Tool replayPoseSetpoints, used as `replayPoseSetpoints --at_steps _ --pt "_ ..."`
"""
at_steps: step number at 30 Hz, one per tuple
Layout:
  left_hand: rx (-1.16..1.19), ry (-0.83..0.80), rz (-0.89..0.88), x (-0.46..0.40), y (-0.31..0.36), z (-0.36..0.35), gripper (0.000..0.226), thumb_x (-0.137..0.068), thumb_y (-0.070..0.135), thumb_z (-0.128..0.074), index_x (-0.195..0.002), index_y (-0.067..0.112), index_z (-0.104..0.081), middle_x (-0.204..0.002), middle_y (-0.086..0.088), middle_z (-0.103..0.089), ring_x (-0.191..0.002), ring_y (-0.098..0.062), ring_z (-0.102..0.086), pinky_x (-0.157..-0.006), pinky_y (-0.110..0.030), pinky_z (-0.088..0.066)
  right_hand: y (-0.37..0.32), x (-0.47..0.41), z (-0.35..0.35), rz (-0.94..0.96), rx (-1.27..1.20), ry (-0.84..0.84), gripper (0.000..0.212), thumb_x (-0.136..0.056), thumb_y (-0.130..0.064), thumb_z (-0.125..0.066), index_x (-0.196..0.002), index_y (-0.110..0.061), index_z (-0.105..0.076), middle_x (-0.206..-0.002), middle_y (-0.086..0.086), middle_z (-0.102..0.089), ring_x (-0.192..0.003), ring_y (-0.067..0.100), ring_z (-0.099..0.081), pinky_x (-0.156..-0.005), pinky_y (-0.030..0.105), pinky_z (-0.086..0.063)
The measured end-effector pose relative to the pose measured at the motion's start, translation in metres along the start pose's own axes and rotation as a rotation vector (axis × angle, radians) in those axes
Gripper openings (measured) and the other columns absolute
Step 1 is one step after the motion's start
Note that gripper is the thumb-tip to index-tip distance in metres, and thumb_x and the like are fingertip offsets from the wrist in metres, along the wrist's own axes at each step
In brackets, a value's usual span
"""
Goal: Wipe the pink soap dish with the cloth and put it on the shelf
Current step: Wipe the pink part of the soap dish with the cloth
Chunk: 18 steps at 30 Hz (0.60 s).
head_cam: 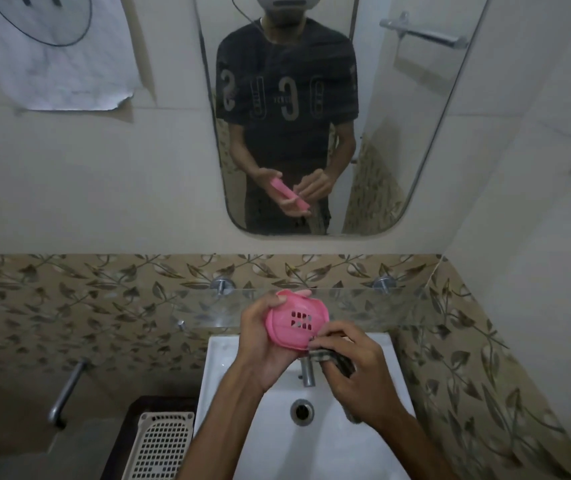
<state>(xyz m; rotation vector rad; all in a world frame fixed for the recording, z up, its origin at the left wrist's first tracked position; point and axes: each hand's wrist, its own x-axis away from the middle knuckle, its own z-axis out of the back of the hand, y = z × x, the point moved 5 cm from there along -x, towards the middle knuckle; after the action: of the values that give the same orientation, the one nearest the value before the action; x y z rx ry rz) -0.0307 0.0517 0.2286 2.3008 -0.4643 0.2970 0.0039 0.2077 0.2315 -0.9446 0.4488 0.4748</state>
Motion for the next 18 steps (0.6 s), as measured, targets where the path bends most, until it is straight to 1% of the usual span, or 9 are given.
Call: replayPoseSetpoints --at_steps 3,6,8,10,12,13,15,16,18 --pt "0.093 -0.047 -0.036 -0.001 -0.005 0.001 0.058 -0.072 0.024 -0.060 -0.125 0.003 -0.068 -0.123 -0.028 -0.061 -0.105 -0.041 -0.056 -0.081 -0.045 -0.050 0.001 -0.001 0.001 -0.146 -0.100 0.050 0.030 -0.084 0.004 -0.075 -0.102 -0.018 -0.081 -0.112 -0.003 -0.064 -0.103 0.012 -0.068 -0.086 0.029 -0.059" --pt "0.097 -0.094 -0.073 -0.003 -0.010 -0.004 0.063 -0.067 0.018 -0.056 -0.127 0.002 -0.065 -0.126 -0.028 -0.061 -0.111 -0.043 -0.053 -0.084 -0.046 -0.049 0.010 -0.007 0.007 -0.340 -0.099 0.135 0.037 -0.084 0.007 -0.077 -0.101 -0.027 -0.080 -0.104 -0.009 -0.072 -0.098 0.009 -0.071 -0.085 0.038 -0.063" --pt "0.133 -0.109 -0.096 -0.002 -0.012 -0.009 0.063 -0.064 0.015 -0.055 -0.125 0.002 -0.066 -0.126 -0.028 -0.061 -0.112 -0.042 -0.052 -0.084 -0.045 -0.049 0.006 -0.007 0.007 -0.415 -0.143 0.220 0.044 -0.084 0.005 -0.078 -0.099 -0.036 -0.077 -0.100 -0.014 -0.075 -0.095 0.007 -0.073 -0.085 0.036 -0.064" --pt "0.174 -0.084 -0.134 -0.004 -0.012 -0.008 0.060 -0.064 0.014 -0.052 -0.121 0.002 -0.068 -0.123 -0.027 -0.063 -0.107 -0.041 -0.057 -0.080 -0.041 -0.051 -0.014 -0.006 -0.004 -0.330 -0.164 0.208 0.043 -0.083 0.001 -0.077 -0.095 -0.040 -0.077 -0.096 -0.018 -0.076 -0.092 0.005 -0.074 -0.083 0.026 -0.063" --pt "0.196 -0.050 -0.162 -0.004 -0.012 -0.007 0.057 -0.068 0.014 -0.048 -0.120 0.002 -0.068 -0.122 -0.027 -0.065 -0.100 -0.037 -0.062 -0.074 -0.038 -0.054 -0.030 -0.006 -0.010 -0.195 -0.109 0.176 0.038 -0.079 0.000 -0.076 -0.095 -0.034 -0.079 -0.095 -0.019 -0.074 -0.091 0.002 -0.072 -0.082 0.019 -0.059" --pt "0.200 -0.045 -0.173 -0.003 -0.013 -0.007 0.056 -0.072 0.014 -0.047 -0.122 0.002 -0.068 -0.121 -0.027 -0.065 -0.099 -0.037 -0.062 -0.075 -0.039 -0.054 -0.027 -0.009 -0.008 -0.197 -0.079 0.200 0.039 -0.080 0.003 -0.077 -0.097 -0.032 -0.079 -0.096 -0.017 -0.074 -0.091 0.003 -0.071 -0.081 0.021 -0.059" --pt "0.180 -0.050 -0.211 0.000 -0.013 -0.009 0.053 -0.074 0.016 -0.054 -0.123 0.003 -0.068 -0.120 -0.026 -0.066 -0.098 -0.037 -0.063 -0.076 -0.040 -0.052 -0.012 -0.014 0.001 -0.322 -0.063 0.273 0.039 -0.083 0.007 -0.076 -0.100 -0.028 -0.076 -0.096 -0.009 -0.074 -0.089 0.006 -0.071 -0.080 0.032 -0.063" --pt "0.168 -0.048 -0.236 0.001 -0.011 -0.009 0.051 -0.073 0.020 -0.059 -0.121 0.004 -0.069 -0.119 -0.024 -0.067 -0.097 -0.036 -0.064 -0.075 -0.040 -0.053 -0.009 -0.013 0.001 -0.351 -0.064 0.270 0.039 -0.083 0.007 -0.076 -0.099 -0.028 -0.075 -0.096 -0.008 -0.074 -0.089 0.007 -0.071 -0.080 0.034 -0.063" --pt "0.157 -0.020 -0.271 0.000 -0.006 -0.005 0.050 -0.070 0.029 -0.068 -0.114 0.007 -0.073 -0.115 -0.021 -0.070 -0.093 -0.032 -0.067 -0.074 -0.038 -0.052 -0.023 -0.011 -0.005 -0.233 -0.073 0.209 0.036 -0.082 0.005 -0.077 -0.096 -0.028 -0.078 -0.096 -0.012 -0.074 -0.090 0.005 -0.071 -0.080 0.028 -0.062"
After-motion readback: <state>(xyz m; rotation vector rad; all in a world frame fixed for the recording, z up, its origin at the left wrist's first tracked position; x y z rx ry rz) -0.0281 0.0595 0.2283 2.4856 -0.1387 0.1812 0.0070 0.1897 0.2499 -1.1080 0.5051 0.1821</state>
